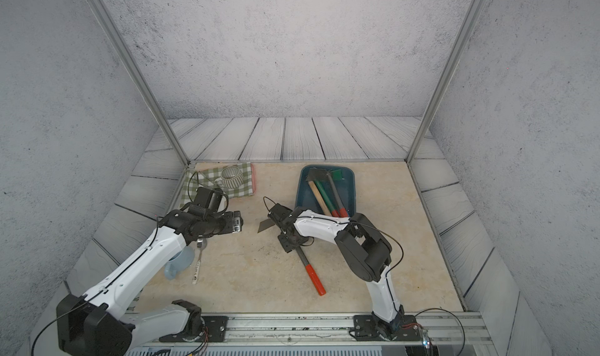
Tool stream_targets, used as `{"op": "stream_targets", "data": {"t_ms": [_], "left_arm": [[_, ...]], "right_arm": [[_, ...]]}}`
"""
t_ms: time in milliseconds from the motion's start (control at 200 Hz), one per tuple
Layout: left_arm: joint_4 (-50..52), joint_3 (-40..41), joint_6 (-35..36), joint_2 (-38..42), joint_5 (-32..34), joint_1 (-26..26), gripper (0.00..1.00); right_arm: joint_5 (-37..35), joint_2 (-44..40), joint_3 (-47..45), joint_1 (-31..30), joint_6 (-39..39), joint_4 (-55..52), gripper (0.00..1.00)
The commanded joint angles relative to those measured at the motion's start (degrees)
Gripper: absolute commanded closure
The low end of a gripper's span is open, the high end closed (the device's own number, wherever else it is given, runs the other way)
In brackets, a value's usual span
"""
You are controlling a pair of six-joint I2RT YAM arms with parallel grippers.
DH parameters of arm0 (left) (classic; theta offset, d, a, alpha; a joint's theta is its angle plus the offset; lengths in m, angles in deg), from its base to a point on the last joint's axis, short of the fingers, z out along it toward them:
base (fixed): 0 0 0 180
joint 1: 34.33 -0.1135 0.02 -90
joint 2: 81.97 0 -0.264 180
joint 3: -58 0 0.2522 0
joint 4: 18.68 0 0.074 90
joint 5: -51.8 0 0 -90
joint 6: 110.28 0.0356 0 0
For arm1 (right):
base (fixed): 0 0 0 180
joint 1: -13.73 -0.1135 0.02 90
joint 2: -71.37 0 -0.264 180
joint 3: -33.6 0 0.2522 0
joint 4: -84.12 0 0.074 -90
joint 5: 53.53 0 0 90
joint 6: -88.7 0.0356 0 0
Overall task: Put the small hoe into the storage box
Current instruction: Pick up the hoe from the center of the board.
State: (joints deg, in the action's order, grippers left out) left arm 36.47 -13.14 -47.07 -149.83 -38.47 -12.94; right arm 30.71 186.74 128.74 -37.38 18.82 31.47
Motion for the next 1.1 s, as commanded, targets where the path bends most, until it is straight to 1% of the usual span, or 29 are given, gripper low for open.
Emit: {"op": "stream_targets", "data": {"t_ms": [0, 120, 250, 335, 505, 550, 641, 701, 761, 851, 911, 961, 1096], "left_arm": [[0.59, 0.95, 0.81, 0.97, 0.54, 0.23, 0.12], [0.19, 1.12, 0.78, 0.6, 0.3, 0.19, 0.12], [0.48, 0.87, 1.19, 0.26, 0.27, 0.23, 0.12], [0.48, 0.89, 1.49, 0.35, 0.17, 0.19, 0.12], [1.04, 1.3, 2.66, 0.53, 1.27, 0.23, 0.12], [1.32, 1.43, 2.7, 0.85, 1.5, 0.23, 0.12], [0.1, 2.74, 2.28, 1.58, 1.59, 0.23, 0.12], [-0.43, 3.19, 2.18, 1.16, 1.17, 0.23, 0.12], [0.02, 2.79, 2.49, 0.47, 0.5, 0.21, 0.12], [0.88, 2.71, 1.59, -0.02, 1.31, 0.23, 0.12], [0.89, 2.81, 1.46, 0.08, 0.65, 0.23, 0.12], [0.3, 3.28, 1.58, 0.26, 0.03, 0.23, 0.12], [-2.94, 5.03, 1.87, 0.88, -0.8, 0.23, 0.12]], "right_arm": [[-1.89, 1.08, 1.75, -0.24, 1.5, 0.37, 0.5], [-1.36, 0.54, 0.94, -0.28, 2.08, 1.21, 0.53], [-1.27, 0.67, 0.61, -0.23, 1.8, 0.89, 0.59], [-0.61, 1.01, 0.58, -0.25, 1.67, 0.77, 0.62], [2.04, 0.69, -0.08, -0.31, 1.9, 1.48, 0.72], [1.99, 0.58, -0.39, -0.31, 2.03, 1.57, 0.73], [1.7, 0.71, -0.26, -0.31, 2.13, 0.98, 0.79], [1.62, 0.82, 0.17, -0.32, 2.16, 0.24, 0.82], [1.68, 0.75, -0.23, -0.44, 2.07, 0.67, 0.83], [1.8, 1.49, -0.29, -0.44, 2.46, 0.73, 0.89], [2.32, 1.78, -0.15, -0.59, 2.66, 0.95, 0.92], [2.24, 1.94, -0.25, -0.68, 2.78, 1.37, 0.96], [1.92, 2.18, 2.16, -0.92, 2.39, -0.66, 1.0]]}}
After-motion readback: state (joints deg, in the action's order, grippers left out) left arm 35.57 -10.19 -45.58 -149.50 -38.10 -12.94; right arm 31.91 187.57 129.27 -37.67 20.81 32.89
